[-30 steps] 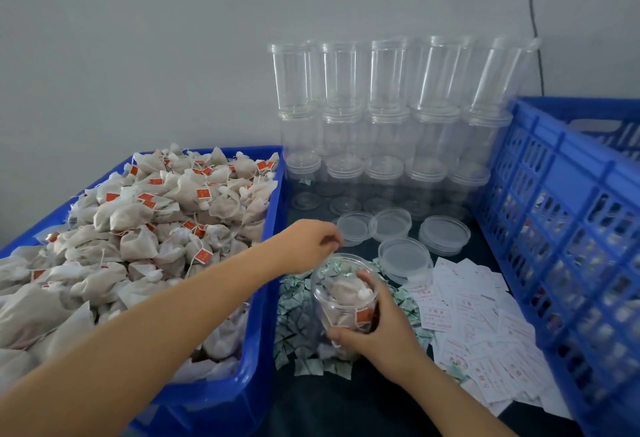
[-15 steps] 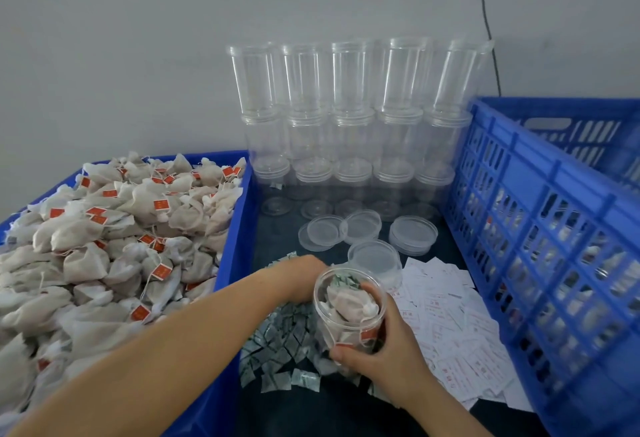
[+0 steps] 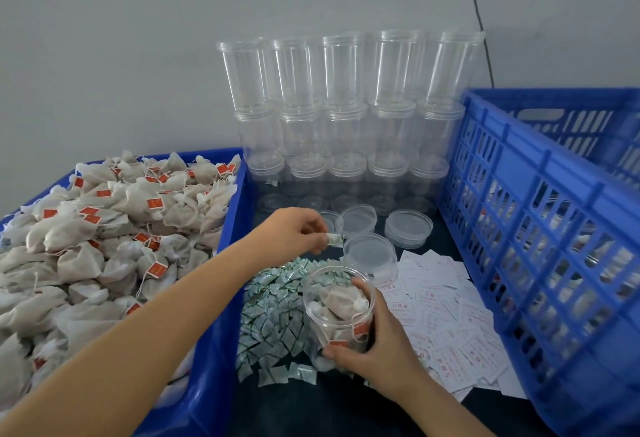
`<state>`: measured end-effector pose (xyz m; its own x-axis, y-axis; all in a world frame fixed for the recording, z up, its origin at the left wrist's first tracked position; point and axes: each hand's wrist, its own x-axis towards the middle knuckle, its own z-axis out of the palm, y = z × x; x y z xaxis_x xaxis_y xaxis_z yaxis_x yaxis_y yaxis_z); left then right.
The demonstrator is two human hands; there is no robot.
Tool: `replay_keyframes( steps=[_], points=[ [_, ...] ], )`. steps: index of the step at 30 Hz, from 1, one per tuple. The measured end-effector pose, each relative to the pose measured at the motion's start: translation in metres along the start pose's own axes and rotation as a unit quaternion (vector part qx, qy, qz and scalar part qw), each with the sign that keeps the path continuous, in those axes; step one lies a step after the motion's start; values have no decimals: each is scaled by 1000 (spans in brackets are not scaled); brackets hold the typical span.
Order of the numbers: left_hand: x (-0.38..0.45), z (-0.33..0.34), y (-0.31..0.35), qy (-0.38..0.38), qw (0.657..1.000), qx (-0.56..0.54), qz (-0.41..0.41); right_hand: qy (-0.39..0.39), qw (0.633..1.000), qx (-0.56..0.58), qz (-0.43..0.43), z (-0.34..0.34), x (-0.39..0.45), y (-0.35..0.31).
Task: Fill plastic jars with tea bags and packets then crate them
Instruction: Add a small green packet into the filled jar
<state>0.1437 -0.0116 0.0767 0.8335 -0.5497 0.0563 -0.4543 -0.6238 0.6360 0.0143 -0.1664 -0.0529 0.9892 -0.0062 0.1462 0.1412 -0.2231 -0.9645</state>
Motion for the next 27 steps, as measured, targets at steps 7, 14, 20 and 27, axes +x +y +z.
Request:
replay_keyframes(
  steps=[7, 14, 20, 27],
  points=[
    [-48, -12, 21, -39, 998, -27, 30, 12, 1000, -12, -18, 7, 0, 6],
    [-58, 2, 19, -75, 996, 36, 15, 14, 1000, -2, -23, 8, 0, 10],
    [-57, 9, 20, -83, 992, 89, 36, 17, 1000, -5, -20, 8, 0, 11],
    [-53, 4, 29, -38, 996, 67, 33, 17, 999, -27, -27, 6, 0, 9]
  ],
)
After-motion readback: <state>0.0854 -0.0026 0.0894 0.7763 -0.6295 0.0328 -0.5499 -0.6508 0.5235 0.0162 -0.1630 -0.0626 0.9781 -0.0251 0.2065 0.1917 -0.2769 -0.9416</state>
